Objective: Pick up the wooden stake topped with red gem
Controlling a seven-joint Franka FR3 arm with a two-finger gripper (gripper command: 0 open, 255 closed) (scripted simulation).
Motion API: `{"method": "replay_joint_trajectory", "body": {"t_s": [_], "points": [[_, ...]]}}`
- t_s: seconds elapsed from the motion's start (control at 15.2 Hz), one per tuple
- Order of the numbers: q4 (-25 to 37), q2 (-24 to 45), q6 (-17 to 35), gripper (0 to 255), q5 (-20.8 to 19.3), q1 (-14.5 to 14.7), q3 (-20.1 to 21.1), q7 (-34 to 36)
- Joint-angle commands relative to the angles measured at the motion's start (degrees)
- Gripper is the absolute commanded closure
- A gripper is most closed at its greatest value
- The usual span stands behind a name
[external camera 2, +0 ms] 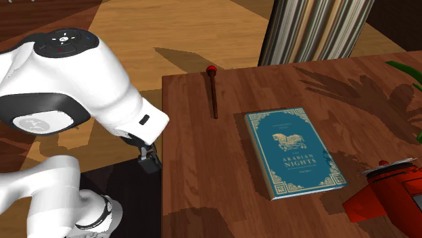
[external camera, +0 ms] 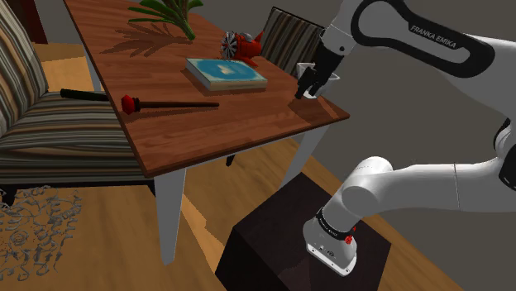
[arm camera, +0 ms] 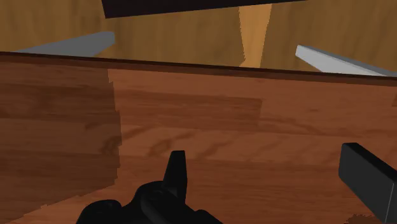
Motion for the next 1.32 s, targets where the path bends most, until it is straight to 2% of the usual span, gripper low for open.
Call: {"method": "replay_joint_trajectory", "body": {"t_s": [0.0, 0.59, 1.25], "points": [[0.0, 0.0, 0.0, 0, 0.0, 0.0, 0.0, 0.0], [9.8, 19.0, 8.9, 0, 1.0, 7.9, -2.2, -15.6], [24.3, 38.1, 12.5, 0, 4.0, 14.8, -1.4, -32.3]]}}
